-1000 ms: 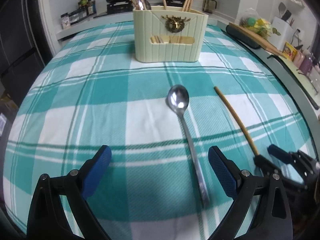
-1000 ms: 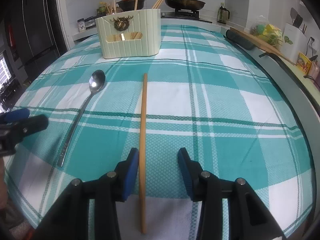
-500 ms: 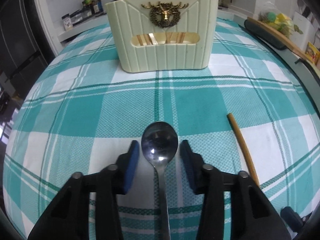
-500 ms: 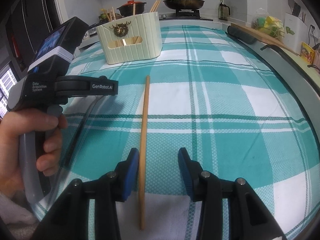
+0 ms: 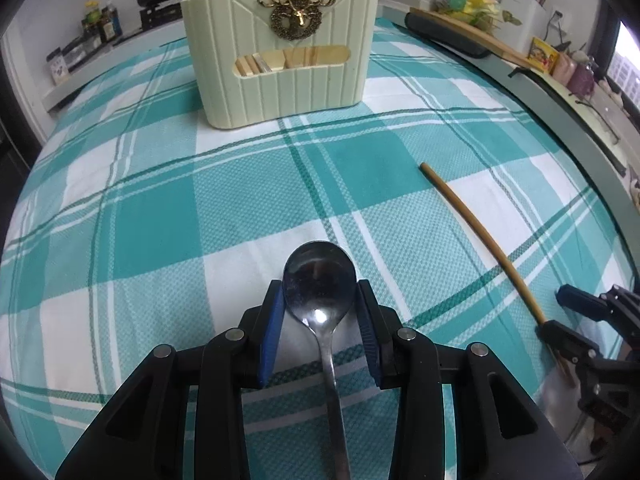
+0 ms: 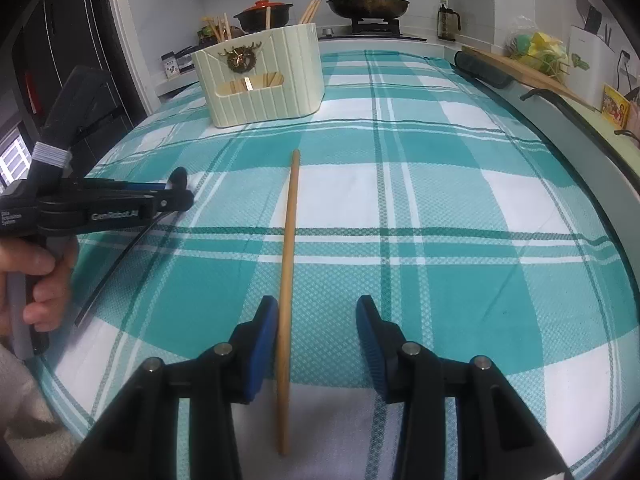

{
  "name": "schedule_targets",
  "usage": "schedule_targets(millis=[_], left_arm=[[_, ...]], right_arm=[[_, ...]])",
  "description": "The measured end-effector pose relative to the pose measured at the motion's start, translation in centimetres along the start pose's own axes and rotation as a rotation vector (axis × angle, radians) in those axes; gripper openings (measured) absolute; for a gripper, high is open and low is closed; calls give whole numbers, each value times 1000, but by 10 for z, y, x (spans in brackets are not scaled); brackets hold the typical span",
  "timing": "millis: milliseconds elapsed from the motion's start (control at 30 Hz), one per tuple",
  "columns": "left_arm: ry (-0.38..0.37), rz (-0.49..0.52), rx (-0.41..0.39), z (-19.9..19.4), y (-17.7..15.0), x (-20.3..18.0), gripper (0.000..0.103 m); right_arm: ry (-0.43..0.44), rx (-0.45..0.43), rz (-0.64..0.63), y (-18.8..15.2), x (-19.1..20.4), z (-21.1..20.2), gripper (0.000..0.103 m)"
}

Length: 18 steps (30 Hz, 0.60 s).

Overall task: Organize utensils
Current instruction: 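Lift the spoon and chopstick and carry both above the cream holder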

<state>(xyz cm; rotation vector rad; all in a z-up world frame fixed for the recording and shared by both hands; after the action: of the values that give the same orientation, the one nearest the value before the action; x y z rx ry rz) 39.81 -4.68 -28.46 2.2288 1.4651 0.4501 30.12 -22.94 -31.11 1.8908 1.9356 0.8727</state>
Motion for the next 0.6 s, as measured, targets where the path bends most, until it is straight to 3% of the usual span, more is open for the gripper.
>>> schedule_targets(millis=[67, 200, 433, 533, 600], left_arm=[[0, -25, -6, -2, -2, 3, 44], [24, -53, -7, -1, -6, 2, 64], [70, -108, 2, 4, -2, 7, 66], [80, -109, 7, 6, 2, 8, 57], [76, -103, 3, 6, 5, 7, 38]], right_arm=[[-14, 11, -18, 1, 1, 2, 42], [-7, 73, -30, 6, 1, 6, 42], [8, 206, -94, 34, 8, 32, 42], [28, 258, -114, 51, 18, 50, 42], [28, 272, -130, 65, 25, 63, 42]])
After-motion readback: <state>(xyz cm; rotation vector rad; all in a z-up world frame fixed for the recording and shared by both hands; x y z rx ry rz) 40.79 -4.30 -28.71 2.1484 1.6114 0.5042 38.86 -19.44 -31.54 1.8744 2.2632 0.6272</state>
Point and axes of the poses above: each gripper's, at about its wrist camera, not at the fingertips, and z roughly the way its jaws point, x to its left, y to its top, the point moved 9 cm from there along z, roughly the way its jaws point, and after that the axes turned 9 degrees about z, right-handed, at the moved point
